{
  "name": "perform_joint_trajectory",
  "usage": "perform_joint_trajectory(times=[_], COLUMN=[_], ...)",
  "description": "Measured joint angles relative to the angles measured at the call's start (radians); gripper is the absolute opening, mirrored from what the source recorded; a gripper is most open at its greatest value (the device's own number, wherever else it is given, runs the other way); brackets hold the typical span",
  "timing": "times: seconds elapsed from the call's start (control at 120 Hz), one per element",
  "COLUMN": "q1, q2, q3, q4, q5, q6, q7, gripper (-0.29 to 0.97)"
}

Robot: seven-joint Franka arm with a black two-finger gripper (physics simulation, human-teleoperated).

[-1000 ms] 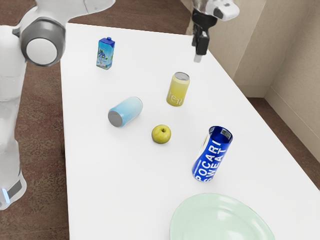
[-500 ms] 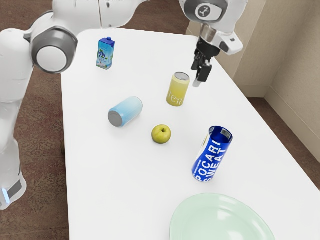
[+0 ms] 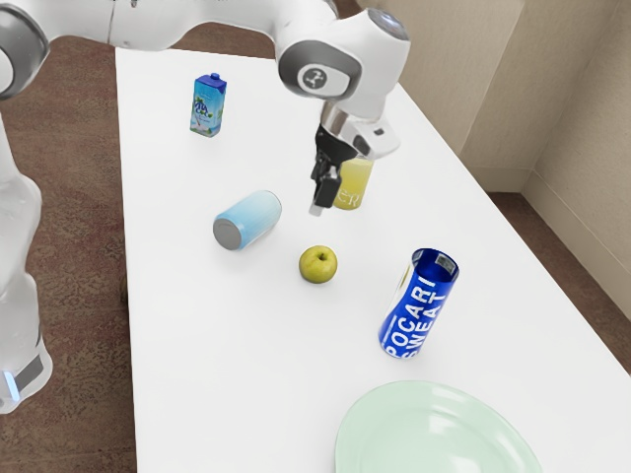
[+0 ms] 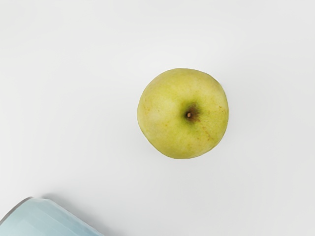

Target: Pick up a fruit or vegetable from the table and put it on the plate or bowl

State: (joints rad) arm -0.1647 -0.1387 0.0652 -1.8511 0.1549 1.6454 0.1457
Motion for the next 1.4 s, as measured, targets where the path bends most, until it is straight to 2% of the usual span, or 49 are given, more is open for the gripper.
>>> perform_joint_trajectory(times=[0.142, 0.308, 0.583, 0.942, 1.4], q1=[0.037, -0.026, -0.032, -0.020, 0.009], q2=[-0.030, -0.073, -0.079, -0.016, 0.085], q3=[-0.001, 0.001, 0.010, 0.011, 0.010], q4=[-0.104, -0.170, -0.249, -0.260, -0.198], q5=[-0.010, -0.021, -0.031, -0.040, -0.047], q6=[0.073, 0.138, 0.233, 0.323, 0.379], q7=[0.017, 0.036, 0.062, 0.083, 0.130], gripper=[0.68, 0.68, 0.68, 0.68, 0.68])
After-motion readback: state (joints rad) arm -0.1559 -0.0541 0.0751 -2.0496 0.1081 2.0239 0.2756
